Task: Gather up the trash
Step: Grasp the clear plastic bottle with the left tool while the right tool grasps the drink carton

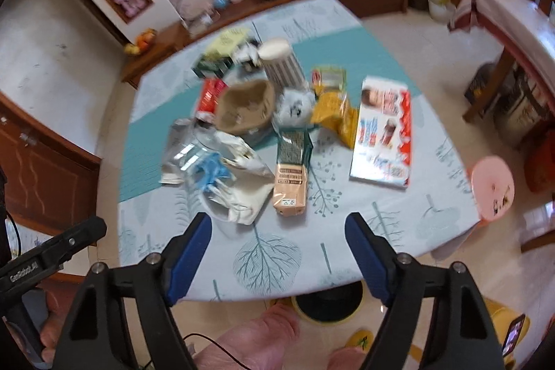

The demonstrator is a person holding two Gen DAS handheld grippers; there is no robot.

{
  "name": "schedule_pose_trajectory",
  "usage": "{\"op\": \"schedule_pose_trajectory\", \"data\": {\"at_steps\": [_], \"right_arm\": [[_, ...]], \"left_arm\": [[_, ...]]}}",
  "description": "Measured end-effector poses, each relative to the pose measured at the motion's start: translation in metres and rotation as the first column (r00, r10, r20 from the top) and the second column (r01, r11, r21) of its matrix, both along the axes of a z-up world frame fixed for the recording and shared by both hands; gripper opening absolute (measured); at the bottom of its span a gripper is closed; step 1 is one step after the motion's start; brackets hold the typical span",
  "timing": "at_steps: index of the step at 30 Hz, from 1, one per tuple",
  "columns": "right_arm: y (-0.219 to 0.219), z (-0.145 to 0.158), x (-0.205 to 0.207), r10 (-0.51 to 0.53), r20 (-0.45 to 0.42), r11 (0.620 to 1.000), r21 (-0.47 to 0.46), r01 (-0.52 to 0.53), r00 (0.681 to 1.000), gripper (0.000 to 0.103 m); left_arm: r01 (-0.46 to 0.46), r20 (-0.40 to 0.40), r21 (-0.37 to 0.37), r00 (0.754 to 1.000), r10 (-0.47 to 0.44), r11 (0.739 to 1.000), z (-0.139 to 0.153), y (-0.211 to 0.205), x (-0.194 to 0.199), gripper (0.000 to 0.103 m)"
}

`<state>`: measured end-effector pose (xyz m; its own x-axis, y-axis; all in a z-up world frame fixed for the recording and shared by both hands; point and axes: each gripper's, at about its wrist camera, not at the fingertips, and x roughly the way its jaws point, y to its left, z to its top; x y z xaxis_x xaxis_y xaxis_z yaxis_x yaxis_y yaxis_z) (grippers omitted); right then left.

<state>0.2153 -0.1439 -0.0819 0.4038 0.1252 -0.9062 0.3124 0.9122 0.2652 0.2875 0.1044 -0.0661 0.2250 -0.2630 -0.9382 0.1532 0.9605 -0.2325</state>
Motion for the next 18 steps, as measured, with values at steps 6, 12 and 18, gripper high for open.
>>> {"op": "schedule_pose_trajectory", "data": {"at_steps": [6,12,18], "right_arm": [[0.008,-0.052,0.034,-0.027,-0.095,0.999,-0.031,0.024,0.995,0.059],[0.007,-0.092,0.056,-0.058,-0.159,0.998,-0.025,0.055,0.986,0.045],[0.004,-0.106,0.06,-0.086,-0.16,0.996,-0.024,0.083,0.983,0.039]], "left_arm": [[0.089,-0.118,-0.001,0.989,-0.089,0.996,-0.047,-0.009,0.051,0.081],[0.199,-0.088,0.1,0.978,-0.191,0.975,-0.068,-0.026,0.097,0.081],[0.317,-0.127,0.153,0.946,-0.299,0.936,-0.091,-0.045,0.133,0.081]]}}
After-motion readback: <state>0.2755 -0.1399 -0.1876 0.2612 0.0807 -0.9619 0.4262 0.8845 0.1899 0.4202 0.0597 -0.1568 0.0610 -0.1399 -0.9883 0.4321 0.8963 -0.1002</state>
